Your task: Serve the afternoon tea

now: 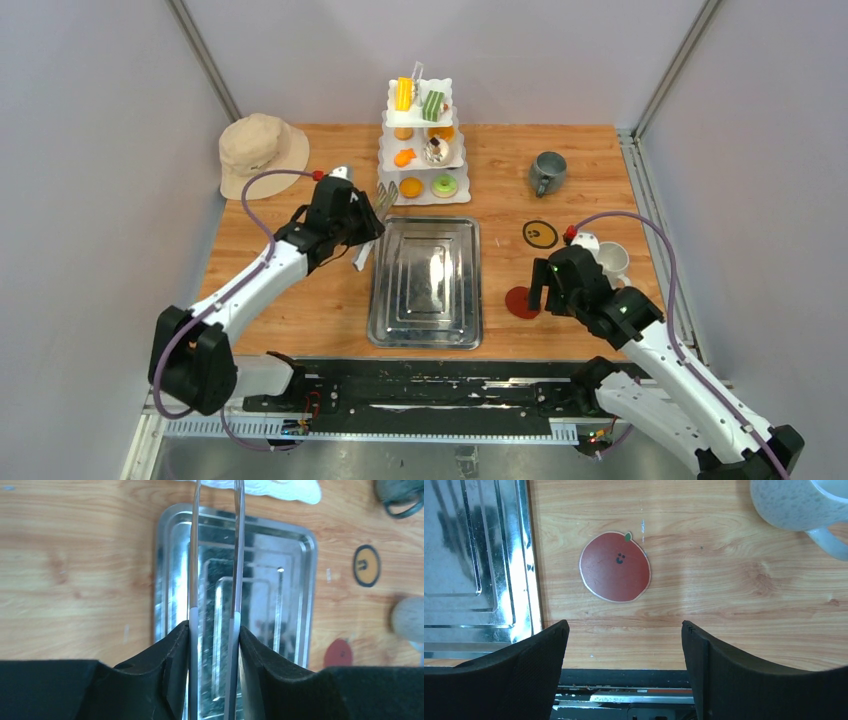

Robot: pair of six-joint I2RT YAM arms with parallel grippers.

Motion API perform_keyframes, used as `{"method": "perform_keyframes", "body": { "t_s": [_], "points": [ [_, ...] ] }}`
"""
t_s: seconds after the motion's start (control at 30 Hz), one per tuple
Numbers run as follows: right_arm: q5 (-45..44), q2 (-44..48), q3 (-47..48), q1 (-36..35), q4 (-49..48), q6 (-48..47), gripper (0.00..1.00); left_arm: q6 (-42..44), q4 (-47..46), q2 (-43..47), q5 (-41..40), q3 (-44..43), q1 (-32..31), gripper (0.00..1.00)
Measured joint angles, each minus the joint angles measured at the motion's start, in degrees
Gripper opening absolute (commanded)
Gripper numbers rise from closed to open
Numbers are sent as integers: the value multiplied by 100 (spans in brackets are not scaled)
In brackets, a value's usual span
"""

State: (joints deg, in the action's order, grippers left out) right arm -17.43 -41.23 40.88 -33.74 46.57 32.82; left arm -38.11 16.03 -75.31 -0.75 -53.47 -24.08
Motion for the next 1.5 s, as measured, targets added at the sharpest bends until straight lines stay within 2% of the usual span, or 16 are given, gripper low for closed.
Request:
{"method": "perform_keyframes", "body": {
  "t_s": [0.1,0.27,0.37,0.47,0.5,0.6,0.67,0.77,0.9,1.13,1.2,1.3,1.5],
  "points": [
    [4,-81,0,0,-59,0,82,315,260,470,-363,313,0,40],
    [39,-227,0,0,-179,-2,82,787,304,981,-1493,933,2,40],
    [44,-238,0,0,-197,-2,83,975,83,925,-1991,1119,33,41],
    [37,-179,0,0,-192,0,83,1123,-149,387,-2170,927,184,42],
    [31,-133,0,0,-190,7,83,1156,-203,118,-2194,787,247,44],
    [-4,15,0,0,-160,28,83,1228,-350,-614,-2221,428,413,72],
    [-61,98,0,0,-118,39,83,1239,-354,-949,-2218,254,511,81],
    [-157,232,22,0,-42,35,83,1226,-258,-1147,-2218,42,627,85],
    [-494,275,243,0,35,22,85,1344,-39,-905,-2157,-219,673,88],
    [-1287,-223,848,127,164,-103,90,1759,267,527,-1589,-498,627,91],
    [-1335,-490,1029,490,190,-153,89,1860,330,859,-1423,-509,496,99],
    [-1215,-850,1220,1639,179,-175,90,1932,363,1113,-1207,-426,120,98],
    [-450,-905,1217,3757,173,-170,90,1939,505,1233,-911,59,-599,98]
  ]
}}
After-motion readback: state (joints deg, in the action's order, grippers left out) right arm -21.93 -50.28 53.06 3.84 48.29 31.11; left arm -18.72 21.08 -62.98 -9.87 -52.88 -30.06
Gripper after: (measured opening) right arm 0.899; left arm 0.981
